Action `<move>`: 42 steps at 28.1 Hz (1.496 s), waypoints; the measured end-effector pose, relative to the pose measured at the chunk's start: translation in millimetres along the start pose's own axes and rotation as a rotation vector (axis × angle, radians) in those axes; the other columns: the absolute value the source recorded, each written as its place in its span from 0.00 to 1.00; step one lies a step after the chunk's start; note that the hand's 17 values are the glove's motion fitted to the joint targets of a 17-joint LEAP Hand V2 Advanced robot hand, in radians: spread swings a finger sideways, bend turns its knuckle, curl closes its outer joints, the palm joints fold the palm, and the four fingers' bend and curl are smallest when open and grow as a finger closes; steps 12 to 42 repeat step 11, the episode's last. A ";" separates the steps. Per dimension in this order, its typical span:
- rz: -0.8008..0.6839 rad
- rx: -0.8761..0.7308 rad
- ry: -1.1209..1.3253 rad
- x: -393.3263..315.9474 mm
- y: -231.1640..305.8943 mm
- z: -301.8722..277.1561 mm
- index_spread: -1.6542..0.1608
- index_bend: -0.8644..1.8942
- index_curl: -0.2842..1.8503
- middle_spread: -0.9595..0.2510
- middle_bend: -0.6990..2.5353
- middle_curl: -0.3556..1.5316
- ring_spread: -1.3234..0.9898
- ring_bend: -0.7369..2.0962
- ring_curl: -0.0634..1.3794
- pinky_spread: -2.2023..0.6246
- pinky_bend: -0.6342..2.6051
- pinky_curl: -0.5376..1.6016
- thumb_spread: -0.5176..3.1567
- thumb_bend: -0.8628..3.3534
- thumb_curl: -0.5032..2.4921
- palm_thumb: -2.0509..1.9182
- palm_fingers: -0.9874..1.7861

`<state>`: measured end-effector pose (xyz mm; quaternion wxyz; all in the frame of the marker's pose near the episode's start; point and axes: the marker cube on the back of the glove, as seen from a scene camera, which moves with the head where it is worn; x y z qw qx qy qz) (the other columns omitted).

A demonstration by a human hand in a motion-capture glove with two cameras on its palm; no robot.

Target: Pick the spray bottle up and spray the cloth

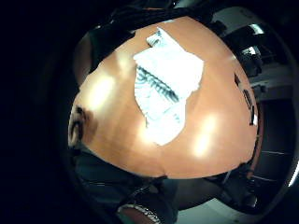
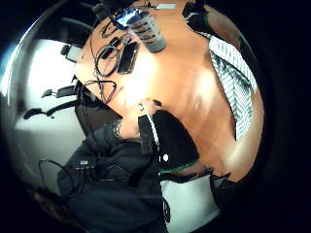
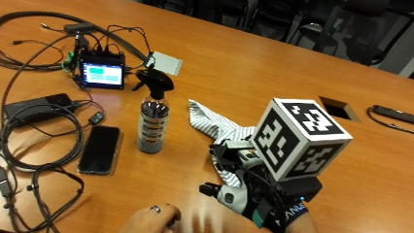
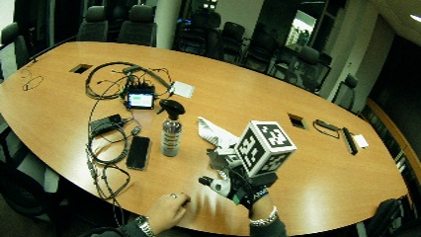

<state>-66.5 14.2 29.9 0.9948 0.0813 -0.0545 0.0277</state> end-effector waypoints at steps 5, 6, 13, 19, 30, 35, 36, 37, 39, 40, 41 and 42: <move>0.025 -0.031 -0.008 8.4 21.4 11.4 0.68 0.39 0.30 0.74 0.31 0.40 0.57 0.33 0.24 0.87 0.25 0.39 0.46 0.20 0.32 0.63 0.55; 0.027 -0.036 -0.012 9.2 22.1 11.5 0.68 0.38 0.30 0.74 0.31 0.40 0.57 0.33 0.24 0.87 0.25 0.39 0.46 0.20 0.32 0.63 0.56; 0.039 -0.031 0.009 13.6 22.8 6.9 0.68 0.37 0.29 0.74 0.30 0.39 0.57 0.33 0.25 0.87 0.25 0.39 0.46 0.20 0.31 0.63 0.56; 0.039 -0.031 0.009 13.6 22.8 6.9 0.68 0.37 0.29 0.74 0.30 0.39 0.57 0.33 0.25 0.87 0.25 0.39 0.46 0.20 0.31 0.63 0.56; 0.039 -0.031 0.009 13.6 22.8 6.9 0.68 0.37 0.29 0.74 0.30 0.39 0.57 0.33 0.25 0.87 0.25 0.39 0.46 0.20 0.31 0.63 0.56; 0.039 -0.031 0.009 13.6 22.8 6.9 0.68 0.37 0.29 0.74 0.30 0.39 0.57 0.33 0.25 0.87 0.25 0.39 0.46 0.20 0.31 0.63 0.56; 0.039 -0.031 0.009 13.6 22.8 6.9 0.68 0.37 0.29 0.74 0.30 0.39 0.57 0.33 0.25 0.87 0.25 0.39 0.46 0.20 0.31 0.63 0.56; 0.039 -0.031 0.009 13.6 22.8 6.9 0.68 0.37 0.29 0.74 0.30 0.39 0.57 0.33 0.25 0.87 0.25 0.39 0.46 0.20 0.31 0.63 0.56; 0.039 -0.031 0.009 13.6 22.8 6.9 0.68 0.37 0.29 0.74 0.30 0.39 0.57 0.33 0.25 0.87 0.25 0.39 0.46 0.20 0.31 0.63 0.56; 0.039 -0.031 0.009 13.6 22.8 6.9 0.68 0.37 0.29 0.74 0.30 0.39 0.57 0.33 0.25 0.87 0.25 0.39 0.46 0.20 0.31 0.63 0.56; 0.039 -0.031 0.009 13.6 22.8 6.9 0.68 0.37 0.29 0.74 0.30 0.39 0.57 0.33 0.25 0.87 0.25 0.39 0.46 0.20 0.31 0.63 0.56; 0.039 -0.031 0.009 13.6 22.8 6.9 0.68 0.37 0.29 0.74 0.30 0.39 0.57 0.33 0.25 0.87 0.25 0.39 0.46 0.20 0.31 0.63 0.56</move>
